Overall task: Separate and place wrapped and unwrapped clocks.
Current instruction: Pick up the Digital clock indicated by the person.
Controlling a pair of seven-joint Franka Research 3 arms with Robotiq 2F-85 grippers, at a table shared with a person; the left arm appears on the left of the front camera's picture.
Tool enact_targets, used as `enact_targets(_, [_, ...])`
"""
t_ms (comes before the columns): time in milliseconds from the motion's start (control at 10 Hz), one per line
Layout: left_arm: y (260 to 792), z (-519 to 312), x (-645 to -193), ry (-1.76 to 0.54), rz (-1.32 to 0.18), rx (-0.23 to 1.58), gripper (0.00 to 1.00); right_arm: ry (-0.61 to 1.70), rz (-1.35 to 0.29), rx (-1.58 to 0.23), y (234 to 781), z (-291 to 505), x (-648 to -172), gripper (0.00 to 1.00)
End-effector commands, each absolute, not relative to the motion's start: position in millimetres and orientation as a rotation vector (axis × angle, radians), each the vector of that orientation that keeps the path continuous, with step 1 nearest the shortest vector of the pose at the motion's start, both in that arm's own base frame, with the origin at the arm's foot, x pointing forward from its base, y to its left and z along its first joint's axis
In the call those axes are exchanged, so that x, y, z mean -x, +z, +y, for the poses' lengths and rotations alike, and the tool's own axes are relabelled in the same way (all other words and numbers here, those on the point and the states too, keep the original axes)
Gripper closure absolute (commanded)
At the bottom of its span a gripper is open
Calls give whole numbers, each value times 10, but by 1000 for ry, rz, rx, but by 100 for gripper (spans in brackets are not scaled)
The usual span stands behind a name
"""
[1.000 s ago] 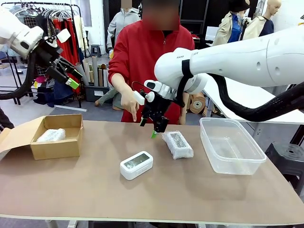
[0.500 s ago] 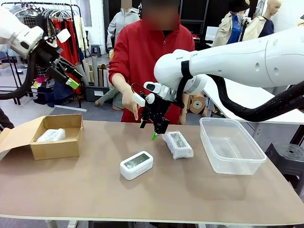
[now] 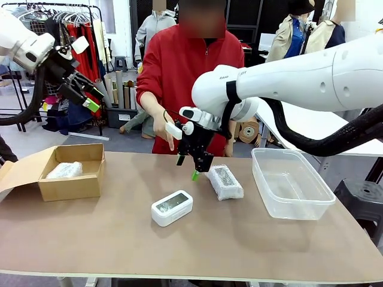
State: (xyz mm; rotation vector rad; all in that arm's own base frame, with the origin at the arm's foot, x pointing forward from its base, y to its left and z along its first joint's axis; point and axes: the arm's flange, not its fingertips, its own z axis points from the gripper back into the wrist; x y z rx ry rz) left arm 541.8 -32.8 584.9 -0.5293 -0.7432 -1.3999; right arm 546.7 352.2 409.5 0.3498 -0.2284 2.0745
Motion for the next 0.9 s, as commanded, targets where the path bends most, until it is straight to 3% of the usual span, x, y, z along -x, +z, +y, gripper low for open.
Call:
enact_targets(0, [5851,-320,-5411,-1405,-744,526,0,2103,-174,-265,4011,3630,-5317,0])
enact_targets(800, [5851,-320,-5411,-1405,-744,526,0,2125,-58,-32,3407,4087,-5211,0])
